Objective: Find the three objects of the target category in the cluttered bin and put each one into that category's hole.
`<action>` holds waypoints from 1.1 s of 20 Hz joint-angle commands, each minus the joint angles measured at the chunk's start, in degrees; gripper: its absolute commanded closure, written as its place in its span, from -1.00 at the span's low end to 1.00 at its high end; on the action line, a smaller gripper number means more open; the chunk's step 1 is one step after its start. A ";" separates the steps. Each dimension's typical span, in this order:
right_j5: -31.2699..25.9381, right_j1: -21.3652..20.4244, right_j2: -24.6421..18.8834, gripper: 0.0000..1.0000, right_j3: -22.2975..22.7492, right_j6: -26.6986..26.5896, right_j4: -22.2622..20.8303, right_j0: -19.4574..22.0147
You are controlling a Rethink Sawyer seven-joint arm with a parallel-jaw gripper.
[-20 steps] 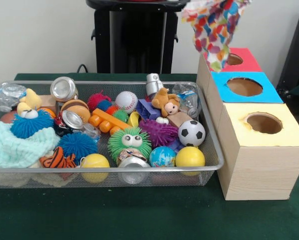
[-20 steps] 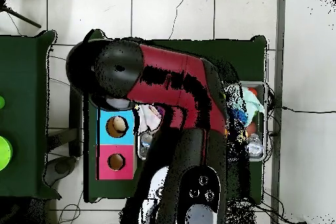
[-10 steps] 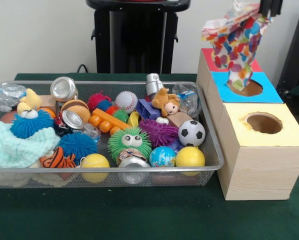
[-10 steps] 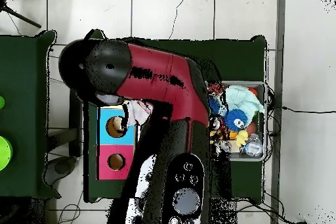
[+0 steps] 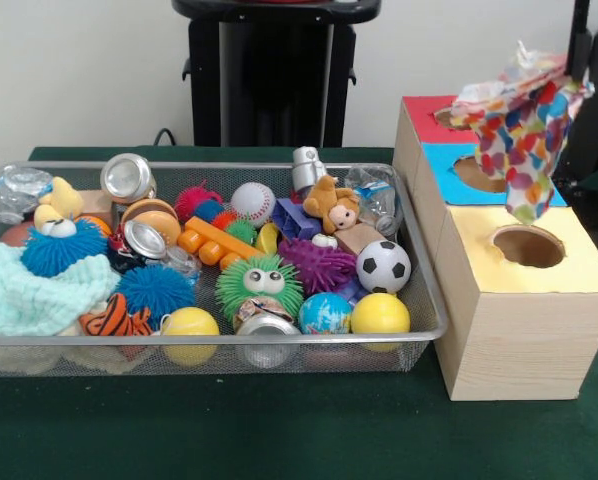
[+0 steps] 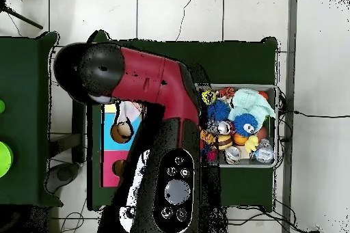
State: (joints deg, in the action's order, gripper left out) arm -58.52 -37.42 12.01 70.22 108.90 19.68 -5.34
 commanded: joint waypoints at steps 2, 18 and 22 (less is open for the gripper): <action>11.77 5.06 -2.34 1.00 10.09 13.42 0.36 1.03; 31.31 7.94 -9.47 1.00 15.48 3.92 -2.68 7.11; 30.89 7.82 -10.14 1.00 16.06 5.67 -1.72 7.12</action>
State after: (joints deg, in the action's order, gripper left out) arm -27.82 -31.78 8.19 78.55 109.29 19.14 0.58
